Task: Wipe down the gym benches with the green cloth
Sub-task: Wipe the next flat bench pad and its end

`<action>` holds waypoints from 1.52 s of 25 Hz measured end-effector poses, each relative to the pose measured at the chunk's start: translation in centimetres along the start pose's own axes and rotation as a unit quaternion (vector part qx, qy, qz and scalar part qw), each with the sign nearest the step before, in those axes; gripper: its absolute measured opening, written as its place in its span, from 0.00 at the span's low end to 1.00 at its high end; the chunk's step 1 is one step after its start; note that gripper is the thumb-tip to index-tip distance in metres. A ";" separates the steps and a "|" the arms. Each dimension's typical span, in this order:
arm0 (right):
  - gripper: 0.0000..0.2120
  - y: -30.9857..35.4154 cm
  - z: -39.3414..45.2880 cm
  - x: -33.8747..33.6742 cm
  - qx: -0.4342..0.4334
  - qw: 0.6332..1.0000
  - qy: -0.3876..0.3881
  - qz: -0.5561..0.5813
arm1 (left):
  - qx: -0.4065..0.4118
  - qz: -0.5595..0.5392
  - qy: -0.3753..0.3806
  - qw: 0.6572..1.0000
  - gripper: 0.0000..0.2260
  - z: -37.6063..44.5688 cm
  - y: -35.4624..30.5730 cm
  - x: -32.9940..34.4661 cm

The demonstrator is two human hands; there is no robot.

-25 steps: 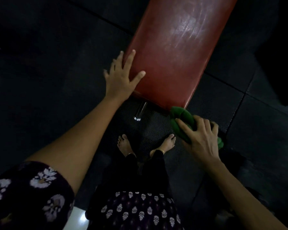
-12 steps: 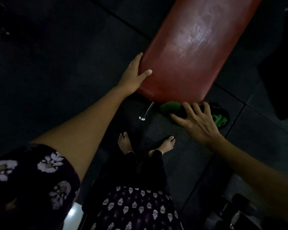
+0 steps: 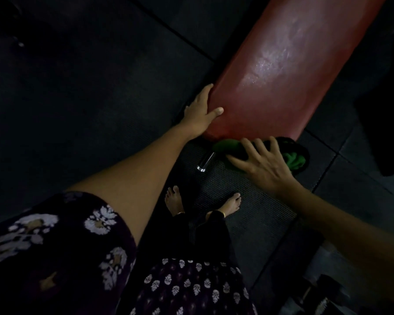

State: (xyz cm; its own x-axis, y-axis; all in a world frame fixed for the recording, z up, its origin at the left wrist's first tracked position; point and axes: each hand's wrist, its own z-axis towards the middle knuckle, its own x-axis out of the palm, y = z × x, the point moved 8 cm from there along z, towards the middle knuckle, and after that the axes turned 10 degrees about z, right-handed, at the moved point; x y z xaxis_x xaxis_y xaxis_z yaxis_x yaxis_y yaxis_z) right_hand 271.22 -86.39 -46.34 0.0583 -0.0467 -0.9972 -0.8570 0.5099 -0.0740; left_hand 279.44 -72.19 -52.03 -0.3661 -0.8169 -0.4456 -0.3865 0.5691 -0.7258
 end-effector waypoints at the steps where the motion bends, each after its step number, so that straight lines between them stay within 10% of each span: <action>1: 0.23 -0.3 -0.9 -0.3 0.007 1.000 0.002 0.008 | -0.005 0.033 0.000 0.999 0.31 0.3 0.1 -0.1; 14: 0.20 -0.2 1.1 -0.1 0.040 0.999 0.003 0.036 | -0.003 0.026 0.047 0.999 0.29 0.8 -0.1 -0.1; 20: 0.21 -0.9 4.6 0.6 0.055 0.990 0.063 0.112 | -0.037 -0.336 0.062 0.939 0.18 -0.3 2.2 -0.8; 24: 0.21 -7.7 7.6 -0.8 0.320 0.907 0.025 0.271 | -0.095 -0.416 -0.055 0.903 0.16 -0.9 3.8 -0.1; 26: 0.24 -10.6 8.5 0.2 0.451 0.843 0.056 0.288 | -0.110 -0.355 -0.081 0.925 0.16 -1.3 3.4 0.3; 31: 0.31 -12.3 13.7 -0.2 0.198 0.941 0.234 0.141 | -0.015 0.018 -0.108 0.994 0.23 0.8 -1.0 -1.8; 38: 0.27 -16.8 19.2 1.1 0.174 0.941 0.287 0.051 | 0.007 0.166 -0.116 0.979 0.29 3.4 -1.9 -1.4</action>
State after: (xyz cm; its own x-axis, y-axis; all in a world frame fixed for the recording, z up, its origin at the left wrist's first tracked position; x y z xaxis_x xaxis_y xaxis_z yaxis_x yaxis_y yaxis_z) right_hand 295.51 -78.48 -46.40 -0.3876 -0.3870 -0.8367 -0.6176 0.7828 -0.0760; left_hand 283.61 -72.43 -51.82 -0.2672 -0.5869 -0.7643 -0.2657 0.8073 -0.5270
